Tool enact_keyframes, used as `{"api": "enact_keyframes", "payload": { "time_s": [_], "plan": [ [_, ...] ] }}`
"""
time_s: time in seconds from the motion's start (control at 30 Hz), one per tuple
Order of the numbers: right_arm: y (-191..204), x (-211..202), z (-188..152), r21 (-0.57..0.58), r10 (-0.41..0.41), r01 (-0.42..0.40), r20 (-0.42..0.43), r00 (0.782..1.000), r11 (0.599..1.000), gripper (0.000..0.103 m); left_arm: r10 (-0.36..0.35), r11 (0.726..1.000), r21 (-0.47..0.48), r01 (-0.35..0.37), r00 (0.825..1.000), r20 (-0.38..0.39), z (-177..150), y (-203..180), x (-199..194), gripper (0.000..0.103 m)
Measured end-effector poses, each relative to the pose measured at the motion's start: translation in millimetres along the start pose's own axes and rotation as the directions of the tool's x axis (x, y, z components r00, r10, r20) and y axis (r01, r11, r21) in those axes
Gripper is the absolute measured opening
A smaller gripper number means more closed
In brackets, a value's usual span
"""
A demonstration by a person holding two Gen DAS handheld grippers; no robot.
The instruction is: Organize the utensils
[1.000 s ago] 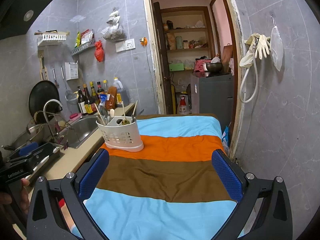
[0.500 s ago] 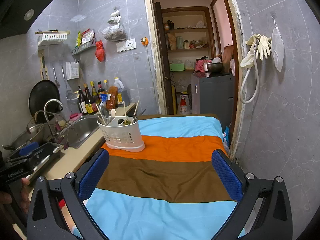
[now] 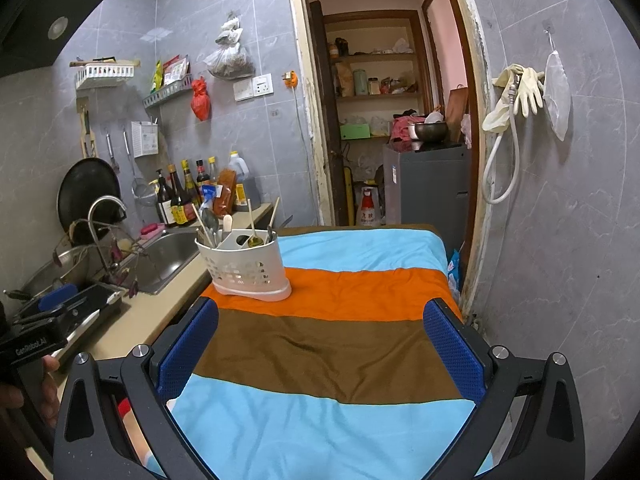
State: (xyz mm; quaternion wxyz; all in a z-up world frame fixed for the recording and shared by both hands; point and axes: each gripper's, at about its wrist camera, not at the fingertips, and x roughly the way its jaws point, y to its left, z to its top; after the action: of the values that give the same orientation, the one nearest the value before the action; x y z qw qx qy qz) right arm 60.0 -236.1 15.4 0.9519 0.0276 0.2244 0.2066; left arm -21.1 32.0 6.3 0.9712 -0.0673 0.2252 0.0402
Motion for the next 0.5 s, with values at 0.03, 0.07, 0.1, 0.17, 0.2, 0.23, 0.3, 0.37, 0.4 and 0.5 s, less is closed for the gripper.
{"api": "enact_keyframes", "payload": {
  "time_s": [0.03, 0.07, 0.1, 0.17, 0.2, 0.23, 0.3, 0.37, 0.4, 0.5],
  "plan": [
    [0.1, -0.1, -0.1, 0.0, 0.0, 0.0, 0.0, 1.0, 1.0, 0.103, 0.0, 1.0, 0.0, 0.0, 1.0, 0.0, 0.0, -0.3, -0.2, 0.095],
    [0.1, -0.1, -0.1, 0.001, 0.001, -0.001, -0.001, 1.0, 1.0, 0.103, 0.0, 1.0, 0.0, 0.0, 1.0, 0.002, -0.1, -0.5, -0.4, 0.095],
    [0.5, 0.4, 0.8, 0.0, 0.0, 0.0, -0.001, 1.0, 1.0, 0.103, 0.0, 1.0, 0.0, 0.0, 1.0, 0.003, -0.6, 1.2, -0.5, 0.095],
    [0.7, -0.1, 0.1, -0.001, 0.0, 0.0, -0.001, 1.0, 1.0, 0.103, -0.001, 1.0, 0.0, 0.001, 1.0, 0.002, -0.8, 1.9, -0.6, 0.095],
    [0.7, 0.2, 0.6, 0.0, 0.0, 0.0, -0.001, 1.0, 1.0, 0.103, 0.0, 1.0, 0.0, 0.0, 1.0, 0.002, -0.8, 1.7, -0.7, 0.095],
    [0.7, -0.1, 0.2, 0.0, 0.0, 0.0, -0.001, 1.0, 1.0, 0.103, -0.001, 1.0, 0.0, 0.001, 1.0, 0.002, -0.7, 1.8, -0.7, 0.095],
    [1.1, 0.1, 0.3, 0.0, -0.001, 0.001, -0.001, 1.0, 1.0, 0.103, -0.001, 1.0, -0.001, 0.001, 1.0, 0.002, -0.7, 1.5, -0.8, 0.095],
    [1.0, 0.1, 0.2, 0.002, 0.0, 0.0, -0.002, 1.0, 1.0, 0.103, 0.001, 1.0, 0.001, -0.001, 1.0, 0.003, -0.5, 1.2, -0.6, 0.095],
    [1.0, 0.2, 0.4, 0.001, 0.0, 0.0, -0.003, 1.0, 1.0, 0.103, 0.001, 1.0, 0.002, -0.001, 1.0, 0.002, -0.6, 1.3, -0.6, 0.095],
    [2.4, 3.3, 1.7, 0.0, 0.0, 0.0, -0.008, 1.0, 1.0, 0.103, 0.001, 1.0, 0.0, -0.001, 1.0, 0.003, -1.0, 2.2, -0.9, 0.095]
  ]
}}
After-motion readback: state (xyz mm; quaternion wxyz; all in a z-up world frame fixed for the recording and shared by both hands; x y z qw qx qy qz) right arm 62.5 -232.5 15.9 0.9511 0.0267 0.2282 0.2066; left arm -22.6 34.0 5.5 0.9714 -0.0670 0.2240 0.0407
